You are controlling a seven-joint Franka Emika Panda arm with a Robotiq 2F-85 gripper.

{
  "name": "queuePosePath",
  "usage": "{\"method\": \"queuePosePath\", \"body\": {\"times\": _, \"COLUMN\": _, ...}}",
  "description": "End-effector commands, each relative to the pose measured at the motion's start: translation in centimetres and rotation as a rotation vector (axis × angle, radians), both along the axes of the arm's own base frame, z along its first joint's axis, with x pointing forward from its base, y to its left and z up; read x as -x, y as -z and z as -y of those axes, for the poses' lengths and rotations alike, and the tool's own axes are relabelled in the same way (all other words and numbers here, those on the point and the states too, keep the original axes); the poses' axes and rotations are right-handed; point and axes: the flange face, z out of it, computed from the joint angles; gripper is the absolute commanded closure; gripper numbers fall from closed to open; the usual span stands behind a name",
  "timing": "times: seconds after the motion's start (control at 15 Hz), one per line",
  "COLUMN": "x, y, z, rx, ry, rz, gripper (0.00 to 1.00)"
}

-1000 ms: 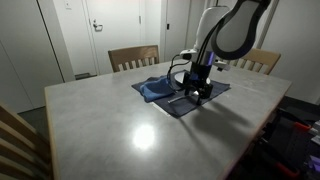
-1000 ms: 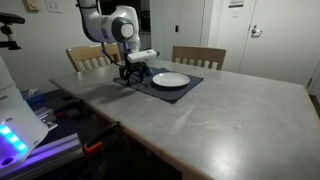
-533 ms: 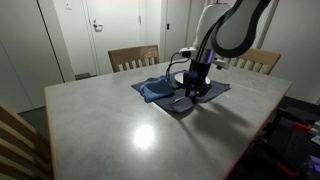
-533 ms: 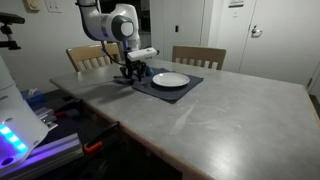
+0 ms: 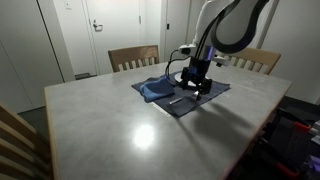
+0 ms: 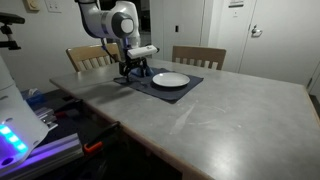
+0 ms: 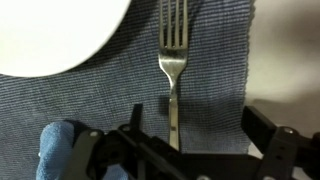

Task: Pick the fork and put it on the plate

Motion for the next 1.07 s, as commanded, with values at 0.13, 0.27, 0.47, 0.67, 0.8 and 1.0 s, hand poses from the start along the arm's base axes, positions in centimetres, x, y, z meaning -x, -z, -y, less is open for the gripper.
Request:
{"method": "queuePosePath", "body": {"times": 0.13, "x": -0.5, "y": -0.5, "z": 0.8, "rx": 0.003, "ry": -0.007, "rz": -0.008, "gripper": 0.27}}
{"method": "queuePosePath", "body": {"times": 0.27, "x": -0.5, "y": 0.0, "z": 0.9, "rx": -0.002, "ry": 0.0, "rz": -0.01, "gripper": 0.38}}
{"method": "queuePosePath", "body": {"times": 0.47, "x": -0.5, "y": 0.5, "z": 1.2, "rx": -0.006, "ry": 0.009, "rz": -0.017, "gripper": 0.62}}
{"method": "queuePosePath", "body": {"times": 0.67, "x": -0.6, "y": 0.6, "z": 1.4, "rx": -0.001, "ry": 0.01, "rz": -0.023, "gripper": 0.81}}
{"method": "queuePosePath", "body": {"times": 0.8, "x": -0.8, "y": 0.4, "z": 1.4, "rx": 0.001, "ry": 0.01, "rz": -0.021, "gripper": 0.93}}
{"method": "queuePosePath", "body": {"times": 1.0, "x": -1.2, "y": 0.1, "z": 1.4, "rx": 0.002, "ry": 0.008, "rz": -0.016, "gripper": 1.0}}
